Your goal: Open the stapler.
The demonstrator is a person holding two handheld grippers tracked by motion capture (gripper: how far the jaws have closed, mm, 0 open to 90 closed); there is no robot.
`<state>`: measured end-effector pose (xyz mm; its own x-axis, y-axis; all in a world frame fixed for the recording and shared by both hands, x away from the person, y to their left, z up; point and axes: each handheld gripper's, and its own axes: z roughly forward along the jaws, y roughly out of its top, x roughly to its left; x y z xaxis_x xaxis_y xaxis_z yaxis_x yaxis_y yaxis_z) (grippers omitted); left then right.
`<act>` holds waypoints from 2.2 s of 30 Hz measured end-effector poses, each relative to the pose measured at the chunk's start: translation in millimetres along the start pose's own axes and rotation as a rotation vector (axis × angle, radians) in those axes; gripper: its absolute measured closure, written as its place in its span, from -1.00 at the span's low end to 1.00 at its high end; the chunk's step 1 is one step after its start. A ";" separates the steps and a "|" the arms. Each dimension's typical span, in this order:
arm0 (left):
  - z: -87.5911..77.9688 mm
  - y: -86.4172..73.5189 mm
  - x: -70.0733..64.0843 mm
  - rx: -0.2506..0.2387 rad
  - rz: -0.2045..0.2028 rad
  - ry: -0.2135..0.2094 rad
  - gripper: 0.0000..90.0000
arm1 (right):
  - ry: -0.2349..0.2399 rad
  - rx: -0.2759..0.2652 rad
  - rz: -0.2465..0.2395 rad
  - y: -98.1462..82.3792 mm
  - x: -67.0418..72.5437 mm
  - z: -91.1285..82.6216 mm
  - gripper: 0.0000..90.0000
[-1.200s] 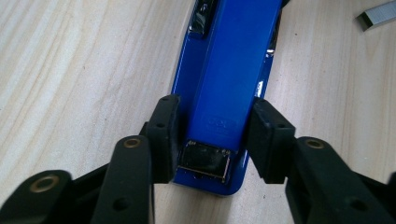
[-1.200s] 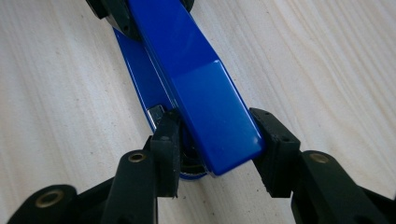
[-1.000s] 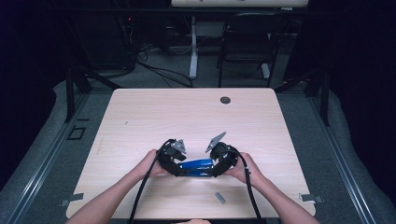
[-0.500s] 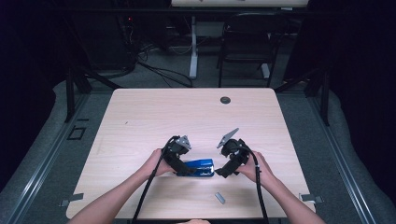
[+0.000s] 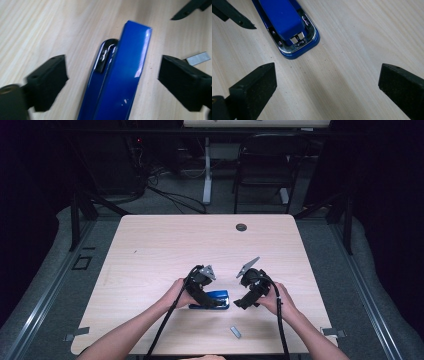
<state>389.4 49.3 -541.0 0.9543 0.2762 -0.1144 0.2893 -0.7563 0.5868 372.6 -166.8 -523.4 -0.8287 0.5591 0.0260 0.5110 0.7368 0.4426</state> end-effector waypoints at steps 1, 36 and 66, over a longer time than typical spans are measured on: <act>2.3 2.2 -2.6 0.001 0.021 0.007 -0.67 | -0.002 -0.002 0.004 -0.4 -0.4 0.5 -0.96; 17.8 17.4 -19.8 -0.028 0.125 0.049 0.34 | 0.056 0.001 0.015 -1.3 -6.2 4.5 -0.88; -20.7 12.9 -15.9 -0.126 0.164 0.015 0.40 | 0.015 -0.128 0.019 4.4 1.8 1.6 -0.14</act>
<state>376.3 47.3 -515.0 0.9863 0.1649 0.0025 0.1174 -0.7121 0.6922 373.7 -162.0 -522.8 -0.8227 0.5664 0.0482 0.4943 0.6709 0.5528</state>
